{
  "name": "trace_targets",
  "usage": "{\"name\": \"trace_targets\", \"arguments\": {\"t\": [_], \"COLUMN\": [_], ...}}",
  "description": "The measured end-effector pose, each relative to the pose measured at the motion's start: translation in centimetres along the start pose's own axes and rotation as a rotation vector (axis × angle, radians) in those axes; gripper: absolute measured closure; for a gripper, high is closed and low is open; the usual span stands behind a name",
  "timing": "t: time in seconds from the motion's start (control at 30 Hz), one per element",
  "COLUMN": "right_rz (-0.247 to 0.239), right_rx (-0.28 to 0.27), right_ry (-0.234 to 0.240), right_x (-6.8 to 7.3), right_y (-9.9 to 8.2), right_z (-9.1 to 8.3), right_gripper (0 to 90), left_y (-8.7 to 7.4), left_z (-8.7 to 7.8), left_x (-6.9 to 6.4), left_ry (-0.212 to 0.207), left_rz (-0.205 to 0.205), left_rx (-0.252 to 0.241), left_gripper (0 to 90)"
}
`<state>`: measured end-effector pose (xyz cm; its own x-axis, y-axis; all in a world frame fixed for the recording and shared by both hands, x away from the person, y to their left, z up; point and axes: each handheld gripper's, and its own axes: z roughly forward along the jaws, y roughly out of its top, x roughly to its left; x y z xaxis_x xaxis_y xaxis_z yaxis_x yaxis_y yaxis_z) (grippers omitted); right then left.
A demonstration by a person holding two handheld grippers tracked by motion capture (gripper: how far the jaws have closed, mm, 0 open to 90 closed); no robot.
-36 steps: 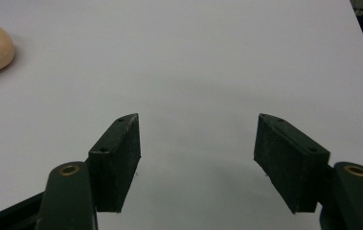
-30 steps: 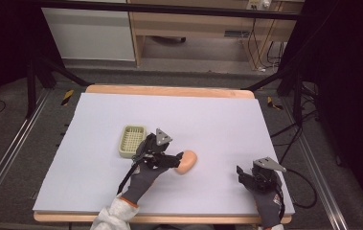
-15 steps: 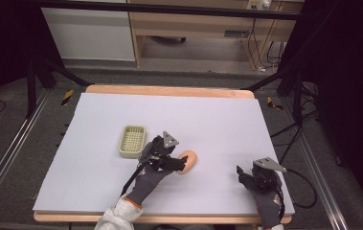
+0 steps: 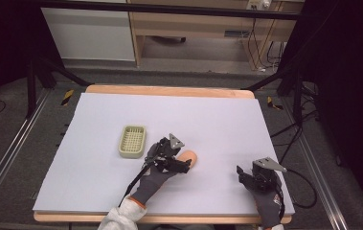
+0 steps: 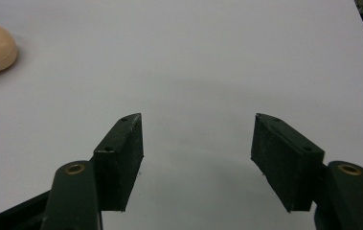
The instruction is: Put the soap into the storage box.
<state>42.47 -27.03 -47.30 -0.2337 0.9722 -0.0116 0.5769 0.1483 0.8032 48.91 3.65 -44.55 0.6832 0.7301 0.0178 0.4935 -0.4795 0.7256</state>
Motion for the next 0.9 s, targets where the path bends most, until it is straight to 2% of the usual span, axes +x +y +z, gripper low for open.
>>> {"name": "trace_targets", "arguments": {"t": [0.43, 0.6, 0.9], "right_rz": [-0.002, 0.002, 0.006], "right_rx": [0.001, 0.002, 0.004], "right_ry": [0.01, 0.012, 0.019], "right_x": [0.1, 0.0, 0.1], "right_y": [0.0, 0.0, 0.0], "right_z": [0.0, 0.0, 0.0], "right_gripper": [36.7, 37.8, 38.7], "left_y": [-0.2, -0.3, -0.4], "left_z": [1.7, 2.1, 3.0], "left_x": [-0.3, -0.3, -1.0], "left_ry": [-0.014, -0.033, -0.038], "left_rz": [0.006, 0.006, 0.032], "left_rx": [0.054, 0.066, 0.09], "left_gripper": [14.8, 16.7, 21.5]}}
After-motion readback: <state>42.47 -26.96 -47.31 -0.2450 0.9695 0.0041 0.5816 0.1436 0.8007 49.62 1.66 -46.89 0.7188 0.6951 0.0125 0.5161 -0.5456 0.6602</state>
